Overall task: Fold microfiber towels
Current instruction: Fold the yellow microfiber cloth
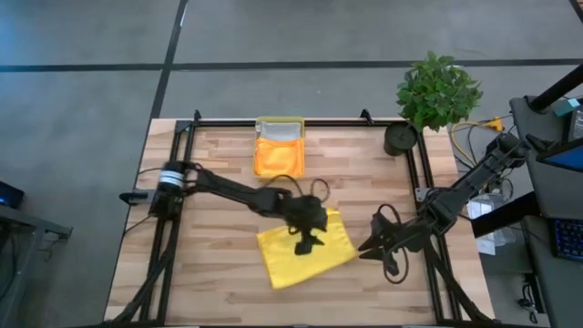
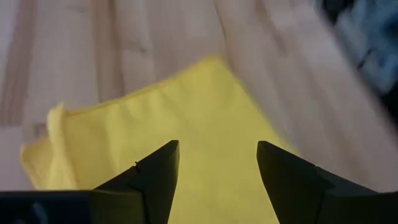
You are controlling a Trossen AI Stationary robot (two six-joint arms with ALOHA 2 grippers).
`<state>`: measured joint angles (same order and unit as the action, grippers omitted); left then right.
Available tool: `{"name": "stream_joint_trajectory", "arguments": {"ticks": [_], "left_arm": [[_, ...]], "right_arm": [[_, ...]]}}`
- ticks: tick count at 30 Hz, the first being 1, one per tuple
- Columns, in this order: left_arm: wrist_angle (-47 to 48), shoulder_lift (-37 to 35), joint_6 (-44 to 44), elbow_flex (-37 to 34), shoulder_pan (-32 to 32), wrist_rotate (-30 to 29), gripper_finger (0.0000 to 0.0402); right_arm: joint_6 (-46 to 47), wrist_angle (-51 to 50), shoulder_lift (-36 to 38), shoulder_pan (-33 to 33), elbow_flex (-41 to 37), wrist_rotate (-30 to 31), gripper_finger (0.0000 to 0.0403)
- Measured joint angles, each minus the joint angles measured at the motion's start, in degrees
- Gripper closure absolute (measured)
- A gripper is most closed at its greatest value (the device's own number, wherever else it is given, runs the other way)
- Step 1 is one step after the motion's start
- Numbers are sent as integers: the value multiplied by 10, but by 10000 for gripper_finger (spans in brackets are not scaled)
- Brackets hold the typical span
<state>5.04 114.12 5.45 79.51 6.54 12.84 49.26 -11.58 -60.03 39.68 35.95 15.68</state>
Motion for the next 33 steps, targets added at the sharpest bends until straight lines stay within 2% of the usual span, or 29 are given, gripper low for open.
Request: {"name": "stream_joint_trajectory", "arguments": {"ticks": [5,8,13,18,21,24,30,33], "left_arm": [[106,103,-123,140,7,-77,198],[143,150,-137,210,4,-92,198],[242,205,-119,280,-1,-139,198],[320,209,7,290,-5,-179,199],[389,205,161,289,-9,-214,199],[446,205,282,289,-16,-217,198],[446,179,314,284,-18,-233,198],[447,153,260,281,-22,-253,198]], "right_arm": [[30,-4,21,9,0,3,291],[43,-5,29,17,1,11,291],[56,-6,29,19,1,11,291],[58,-14,28,19,1,19,291],[50,-17,29,19,1,30,291],[43,-20,28,19,0,50,291],[39,-32,28,19,0,86,291],[37,-32,28,19,0,88,291]]}}
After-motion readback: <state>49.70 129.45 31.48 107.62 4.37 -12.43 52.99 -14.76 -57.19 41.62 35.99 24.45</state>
